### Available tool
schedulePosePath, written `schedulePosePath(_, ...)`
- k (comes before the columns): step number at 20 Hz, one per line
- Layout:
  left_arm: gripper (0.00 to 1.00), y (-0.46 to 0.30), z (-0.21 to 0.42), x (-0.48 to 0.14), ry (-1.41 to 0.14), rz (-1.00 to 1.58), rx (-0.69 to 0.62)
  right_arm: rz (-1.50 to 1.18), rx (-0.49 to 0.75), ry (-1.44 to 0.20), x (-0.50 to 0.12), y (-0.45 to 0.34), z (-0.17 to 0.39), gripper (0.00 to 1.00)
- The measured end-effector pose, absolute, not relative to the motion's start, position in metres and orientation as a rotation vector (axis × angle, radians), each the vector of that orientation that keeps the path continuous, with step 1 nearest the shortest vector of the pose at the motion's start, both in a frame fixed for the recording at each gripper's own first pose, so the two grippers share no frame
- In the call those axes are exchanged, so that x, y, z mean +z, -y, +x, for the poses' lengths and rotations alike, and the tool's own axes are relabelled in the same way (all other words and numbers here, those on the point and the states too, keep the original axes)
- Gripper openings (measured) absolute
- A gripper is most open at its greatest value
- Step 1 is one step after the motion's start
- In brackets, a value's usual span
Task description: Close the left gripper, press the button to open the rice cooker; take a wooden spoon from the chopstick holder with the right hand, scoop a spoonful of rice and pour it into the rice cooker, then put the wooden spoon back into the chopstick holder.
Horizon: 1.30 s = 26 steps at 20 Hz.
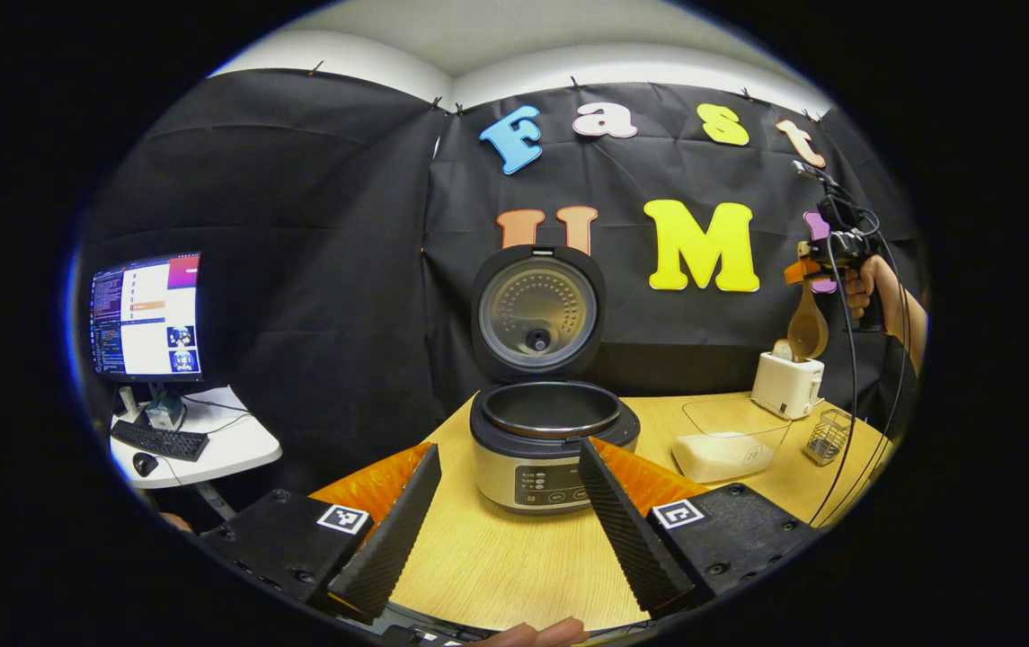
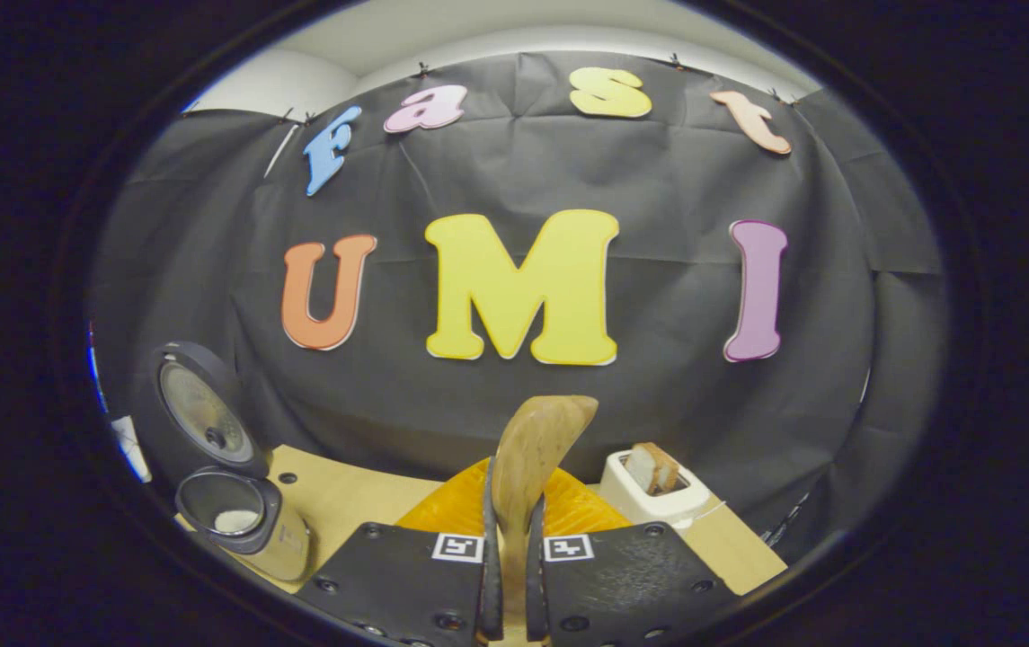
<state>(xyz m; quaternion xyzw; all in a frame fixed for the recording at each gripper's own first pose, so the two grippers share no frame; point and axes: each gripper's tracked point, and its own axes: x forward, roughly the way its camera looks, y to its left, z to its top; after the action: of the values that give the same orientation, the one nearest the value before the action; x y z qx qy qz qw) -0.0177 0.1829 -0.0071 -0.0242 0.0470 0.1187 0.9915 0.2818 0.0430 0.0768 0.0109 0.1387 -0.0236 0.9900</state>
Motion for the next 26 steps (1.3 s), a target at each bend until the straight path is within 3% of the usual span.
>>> schedulePosePath(13,0.98,-0.169,-0.014,-0.003,-0.085,-0.034,0.215,0.085,-0.229,-0.465,-0.064,0.100,0.256,0.10)
schedulePosePath(22,0.98,-0.159,-0.013,-0.002,-0.083,-0.045,0.193,0.257,-0.238,-0.572,-0.114,0.119,0.238,0.11)
schedulePosePath(25,0.98,-0.157,-0.012,-0.003,-0.086,-0.049,0.191,0.277,-0.228,-0.563,-0.111,0.119,0.236,0.21)
schedulePosePath(26,0.98,-0.154,-0.011,-0.003,-0.088,-0.052,0.182,0.285,-0.227,-0.550,-0.107,0.119,0.235,0.33)
